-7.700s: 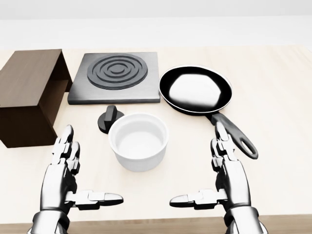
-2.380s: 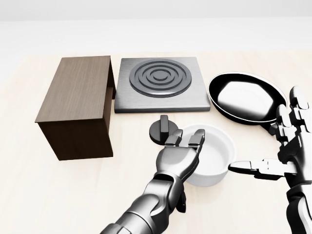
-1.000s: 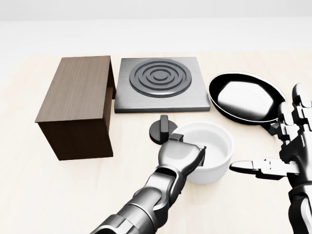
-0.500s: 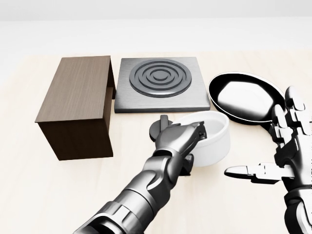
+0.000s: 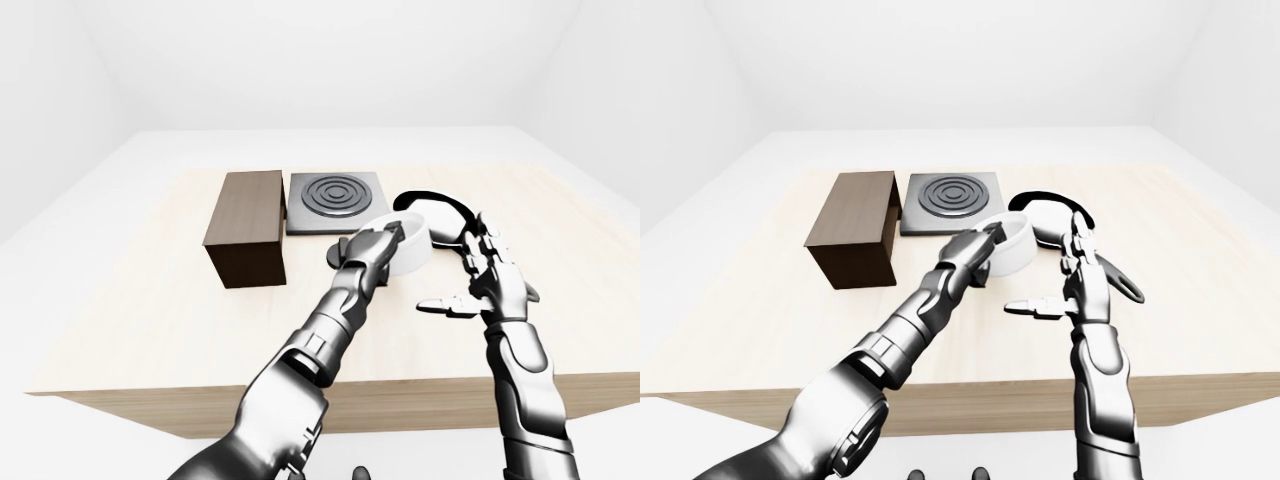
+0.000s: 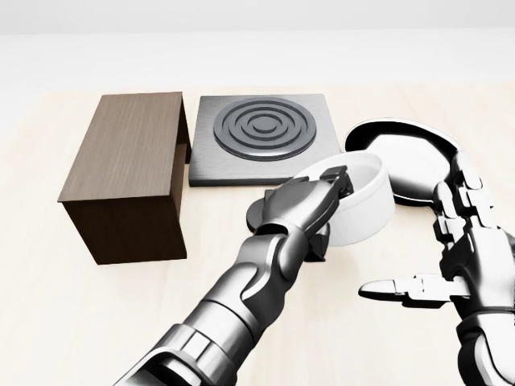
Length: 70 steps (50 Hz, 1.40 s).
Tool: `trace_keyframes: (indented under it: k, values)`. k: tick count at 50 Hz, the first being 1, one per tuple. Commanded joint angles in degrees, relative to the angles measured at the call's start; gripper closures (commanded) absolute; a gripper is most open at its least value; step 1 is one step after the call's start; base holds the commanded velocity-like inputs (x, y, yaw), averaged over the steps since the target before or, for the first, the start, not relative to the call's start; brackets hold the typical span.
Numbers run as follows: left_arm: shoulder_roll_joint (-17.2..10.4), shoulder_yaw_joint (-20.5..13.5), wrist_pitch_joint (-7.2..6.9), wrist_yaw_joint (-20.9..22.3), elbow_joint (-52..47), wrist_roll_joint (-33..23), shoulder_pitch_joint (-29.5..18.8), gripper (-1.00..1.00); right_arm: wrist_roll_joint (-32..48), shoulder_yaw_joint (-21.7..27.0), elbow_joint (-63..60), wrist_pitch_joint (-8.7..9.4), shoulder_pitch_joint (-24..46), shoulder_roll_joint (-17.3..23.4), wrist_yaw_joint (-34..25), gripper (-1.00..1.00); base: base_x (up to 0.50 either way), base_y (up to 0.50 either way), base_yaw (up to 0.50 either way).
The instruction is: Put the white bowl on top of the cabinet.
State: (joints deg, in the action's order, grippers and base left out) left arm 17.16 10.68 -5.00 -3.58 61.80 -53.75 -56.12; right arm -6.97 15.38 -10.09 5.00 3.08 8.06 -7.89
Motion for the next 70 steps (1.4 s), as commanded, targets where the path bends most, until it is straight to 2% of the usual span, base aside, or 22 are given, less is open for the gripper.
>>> trace_keyframes:
  k: [1, 8, 13, 17, 27, 35, 45, 48, 58, 63, 70]
  values:
    - [-0.2, -0.2, 0.0, 0.1, -6.5, -0.7, 0.2, 1.0, 1.0, -0.9, 0.8, 0.0, 0.0, -0.4, 0.0, -1.0, 0.0, 0.0, 0.0]
    - [-0.9, -0.5, 0.0, -0.6, -7.2, -1.5, -0.2, 1.0, 1.8, -1.6, 1.4, 0.0, -0.2, -0.7, 0.0, -1.0, 0.0, 0.0, 0.0]
    - [-1.5, -0.4, 0.0, 0.5, -9.8, -2.1, 0.2, 1.0, 2.3, -2.0, 1.8, 0.0, -0.2, -0.9, 0.0, -1.0, 0.0, 0.0, 0.0]
    - [-2.5, -0.9, 0.0, 2.2, -12.6, -2.3, 0.2, 1.0, 2.6, -2.2, 1.6, 0.0, -0.4, -1.0, 0.0, -1.0, 0.0, 0.0, 0.0]
    - [-5.6, -2.4, 0.0, 3.0, -15.2, -1.6, -2.2, 1.0, 3.0, -2.4, 1.9, 0.0, -0.4, -1.2, -0.1, -1.0, 0.0, 0.0, 0.0]
    - [-9.8, -4.4, 0.0, 7.4, -20.9, 0.5, -4.3, 1.0, 3.2, -2.6, 2.1, 0.0, -0.5, -1.2, -0.1, -1.0, 0.0, 0.0, 0.0]
    - [-15.6, -7.0, 0.0, 7.9, -19.2, 4.8, -8.9, 1.0, 3.5, -2.8, 3.1, 0.0, -0.3, -1.2, -0.1, -1.0, 0.0, 0.0, 0.0]
    - [-16.1, -7.0, 0.0, 7.7, -19.0, 5.3, -9.2, 1.0, 3.5, -2.8, 3.1, 0.0, -0.3, -1.2, -0.1, -1.0, 0.0, 0.0, 0.0]
    - [-22.0, -9.5, 0.0, 5.5, -12.3, 10.4, -13.6, 1.0, 3.8, -3.2, 4.1, 0.0, 0.1, -1.2, 0.1, -1.0, 0.0, 0.0, 0.0]
    - [-23.7, -9.6, 0.0, 5.1, -12.1, 10.9, -13.8, 1.0, 4.1, -3.5, 4.4, 0.0, 0.1, -1.3, 0.1, -1.0, 0.0, 0.0, 0.0]
    - [-27.1, -10.9, 0.0, 2.0, -8.7, 11.6, -15.0, 1.0, 4.4, -3.9, 3.8, 0.0, -0.5, -1.6, 0.1, -1.0, 0.0, 0.0, 0.0]
